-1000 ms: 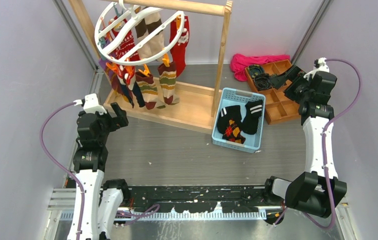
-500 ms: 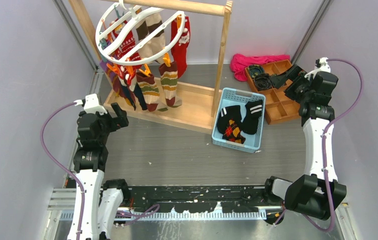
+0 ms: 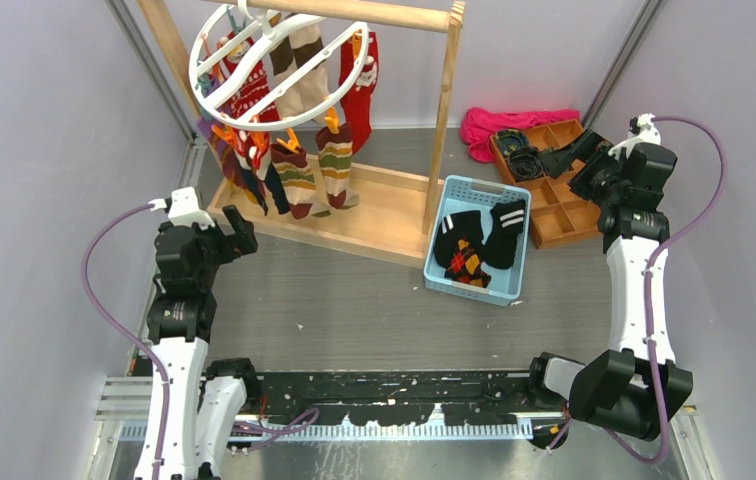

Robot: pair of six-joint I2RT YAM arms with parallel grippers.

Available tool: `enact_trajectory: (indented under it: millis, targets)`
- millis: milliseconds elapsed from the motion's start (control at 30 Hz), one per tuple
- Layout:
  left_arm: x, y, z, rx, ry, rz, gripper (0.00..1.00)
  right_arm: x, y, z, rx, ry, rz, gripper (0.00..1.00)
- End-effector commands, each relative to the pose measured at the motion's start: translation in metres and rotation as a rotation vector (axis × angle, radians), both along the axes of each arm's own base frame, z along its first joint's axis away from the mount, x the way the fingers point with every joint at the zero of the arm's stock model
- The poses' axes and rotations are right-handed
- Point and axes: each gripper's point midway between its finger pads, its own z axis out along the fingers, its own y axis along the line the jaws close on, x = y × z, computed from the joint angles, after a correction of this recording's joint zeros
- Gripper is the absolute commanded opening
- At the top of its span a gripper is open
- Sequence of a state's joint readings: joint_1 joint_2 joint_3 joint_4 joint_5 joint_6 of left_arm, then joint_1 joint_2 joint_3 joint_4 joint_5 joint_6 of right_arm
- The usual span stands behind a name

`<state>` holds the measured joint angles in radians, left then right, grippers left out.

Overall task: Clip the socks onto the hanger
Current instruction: Reset both arms

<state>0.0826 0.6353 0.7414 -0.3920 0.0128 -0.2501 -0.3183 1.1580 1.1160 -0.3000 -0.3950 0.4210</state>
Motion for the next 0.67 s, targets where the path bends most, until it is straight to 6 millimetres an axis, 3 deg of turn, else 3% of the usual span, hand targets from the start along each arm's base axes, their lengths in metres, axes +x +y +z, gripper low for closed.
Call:
enact_trajectory:
  millis: [0, 633]
  targets:
    - [0.0059, -0.0027, 0.0126, 0.016, -0.055, -0.024, 1.0, -0.0005, -0.0009, 0.02, -0.044, -0.071, 0.015, 1.0]
    - [0.0059, -0.0038, 0.0129, 0.016, -0.058, -0.031, 1.0, -0.0015, -0.0067, 0.0176, -0.085, -0.067, 0.003, 0.99]
